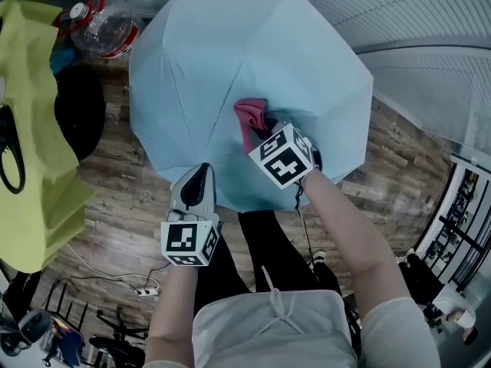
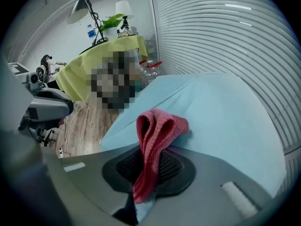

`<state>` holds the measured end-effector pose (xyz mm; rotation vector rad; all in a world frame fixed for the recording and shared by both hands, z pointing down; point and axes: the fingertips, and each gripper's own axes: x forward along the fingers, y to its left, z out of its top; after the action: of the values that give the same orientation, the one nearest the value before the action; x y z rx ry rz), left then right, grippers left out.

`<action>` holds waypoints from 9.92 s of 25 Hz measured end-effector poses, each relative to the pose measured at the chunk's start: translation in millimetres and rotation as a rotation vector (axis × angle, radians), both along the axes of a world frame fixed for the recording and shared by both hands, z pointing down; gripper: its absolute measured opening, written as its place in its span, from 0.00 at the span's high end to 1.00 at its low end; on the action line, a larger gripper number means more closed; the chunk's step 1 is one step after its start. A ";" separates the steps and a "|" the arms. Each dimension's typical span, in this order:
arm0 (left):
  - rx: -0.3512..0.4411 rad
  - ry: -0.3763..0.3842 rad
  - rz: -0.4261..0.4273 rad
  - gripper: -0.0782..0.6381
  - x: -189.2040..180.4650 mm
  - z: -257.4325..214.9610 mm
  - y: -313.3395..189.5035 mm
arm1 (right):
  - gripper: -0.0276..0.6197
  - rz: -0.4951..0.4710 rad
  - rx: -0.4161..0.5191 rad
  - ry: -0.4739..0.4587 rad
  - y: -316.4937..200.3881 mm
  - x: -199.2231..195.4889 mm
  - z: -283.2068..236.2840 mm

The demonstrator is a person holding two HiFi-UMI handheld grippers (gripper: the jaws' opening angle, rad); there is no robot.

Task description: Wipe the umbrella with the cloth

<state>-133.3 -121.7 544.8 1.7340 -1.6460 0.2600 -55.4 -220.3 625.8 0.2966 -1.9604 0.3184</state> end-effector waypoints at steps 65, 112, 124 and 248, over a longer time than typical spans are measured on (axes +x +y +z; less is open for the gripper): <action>-0.016 -0.012 0.084 0.88 143.5 -7.3 -28.4 | 0.87 0.314 0.299 -0.110 -137.9 184.3 -114.8; -0.068 0.034 -0.102 0.88 64.1 54.5 131.9 | 0.87 0.166 0.003 -0.088 105.1 54.9 46.0; -0.050 0.025 -0.034 0.88 147.8 48.4 56.2 | 0.87 0.120 0.043 -0.110 33.6 128.0 14.8; -0.137 -0.010 0.049 0.88 232.9 89.7 110.5 | 0.87 0.346 -0.040 -0.132 90.8 236.3 33.9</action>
<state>99.6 -11.2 634.5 1.6734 -1.5567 0.3957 180.9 -129.4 659.7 0.6040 -2.0259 0.6128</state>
